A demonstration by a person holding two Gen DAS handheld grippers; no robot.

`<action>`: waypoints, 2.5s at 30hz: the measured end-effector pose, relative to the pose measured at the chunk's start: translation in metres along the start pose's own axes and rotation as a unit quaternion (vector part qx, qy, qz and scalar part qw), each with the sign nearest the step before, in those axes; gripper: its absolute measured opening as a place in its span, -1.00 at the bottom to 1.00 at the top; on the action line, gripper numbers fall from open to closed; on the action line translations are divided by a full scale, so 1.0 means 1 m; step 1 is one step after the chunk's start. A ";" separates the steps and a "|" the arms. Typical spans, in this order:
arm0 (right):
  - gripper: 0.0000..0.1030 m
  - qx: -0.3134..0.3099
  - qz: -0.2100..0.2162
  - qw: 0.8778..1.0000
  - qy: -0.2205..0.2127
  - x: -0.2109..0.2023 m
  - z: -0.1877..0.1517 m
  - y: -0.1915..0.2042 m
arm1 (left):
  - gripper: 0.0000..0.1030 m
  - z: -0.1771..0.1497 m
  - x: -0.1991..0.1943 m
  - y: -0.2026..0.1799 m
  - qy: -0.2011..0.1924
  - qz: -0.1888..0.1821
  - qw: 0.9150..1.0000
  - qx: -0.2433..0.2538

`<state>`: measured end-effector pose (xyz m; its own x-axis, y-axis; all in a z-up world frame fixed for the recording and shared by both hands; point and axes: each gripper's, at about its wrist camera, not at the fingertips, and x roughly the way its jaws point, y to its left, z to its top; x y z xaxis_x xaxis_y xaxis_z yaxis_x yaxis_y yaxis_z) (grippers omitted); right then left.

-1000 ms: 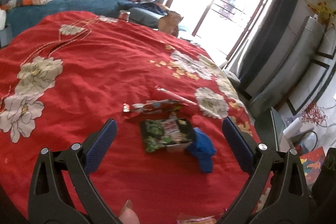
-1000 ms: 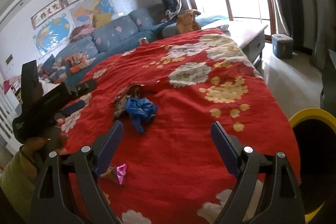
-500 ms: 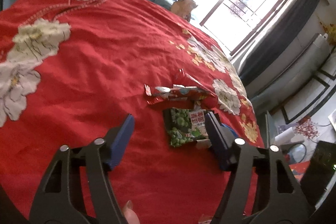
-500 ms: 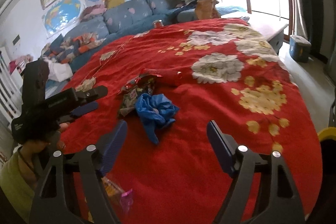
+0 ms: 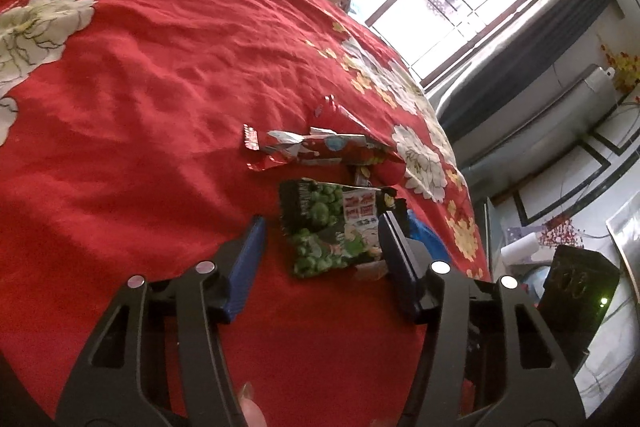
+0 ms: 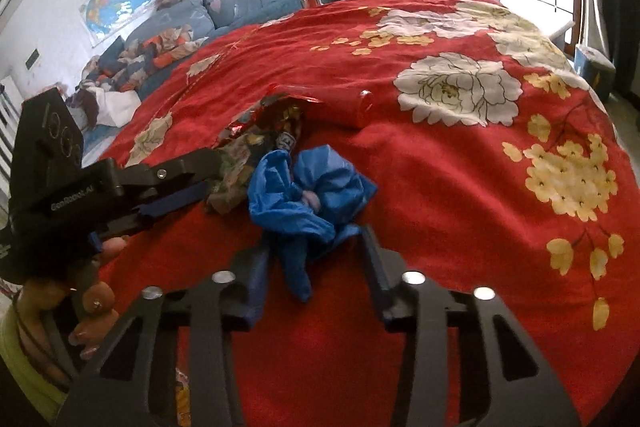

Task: Collect trash
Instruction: 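Grasp the green snack package with the left gripper while the right grasps the blue plastic bag, then lift and carry the green package and blue bag over the bin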

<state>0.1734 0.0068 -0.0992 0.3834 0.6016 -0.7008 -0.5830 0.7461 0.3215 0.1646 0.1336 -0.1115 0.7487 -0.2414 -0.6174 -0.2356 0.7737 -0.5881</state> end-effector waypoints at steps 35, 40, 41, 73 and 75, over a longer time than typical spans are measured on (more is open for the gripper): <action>-0.78 0.086 -0.029 0.993 -0.082 -0.073 -0.029 -0.047 | -0.90 -0.015 -0.021 -0.072 -0.024 -0.027 0.993 0.112; -0.78 0.087 -0.035 0.991 -0.095 -0.087 -0.029 -0.051 | -0.90 -0.022 -0.025 -0.086 -0.024 -0.038 0.990 0.131; -0.78 0.088 -0.036 0.991 -0.098 -0.089 -0.029 -0.052 | -0.90 -0.023 -0.026 -0.090 -0.024 -0.040 0.990 0.136; -0.78 0.147 -0.099 0.972 -0.155 -0.159 -0.053 -0.120 | -0.90 -0.077 -0.018 -0.168 0.009 -0.074 0.967 0.244; -0.78 0.152 -0.104 0.970 -0.157 -0.162 -0.056 -0.125 | -0.90 -0.081 -0.017 -0.174 0.011 -0.075 0.965 0.252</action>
<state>0.1436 -0.1999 -0.0616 0.6969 0.4502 -0.5582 -0.2487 0.8818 0.4006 0.1424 -0.0441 -0.0411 0.7367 -0.3814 -0.5585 0.2099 0.9140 -0.3473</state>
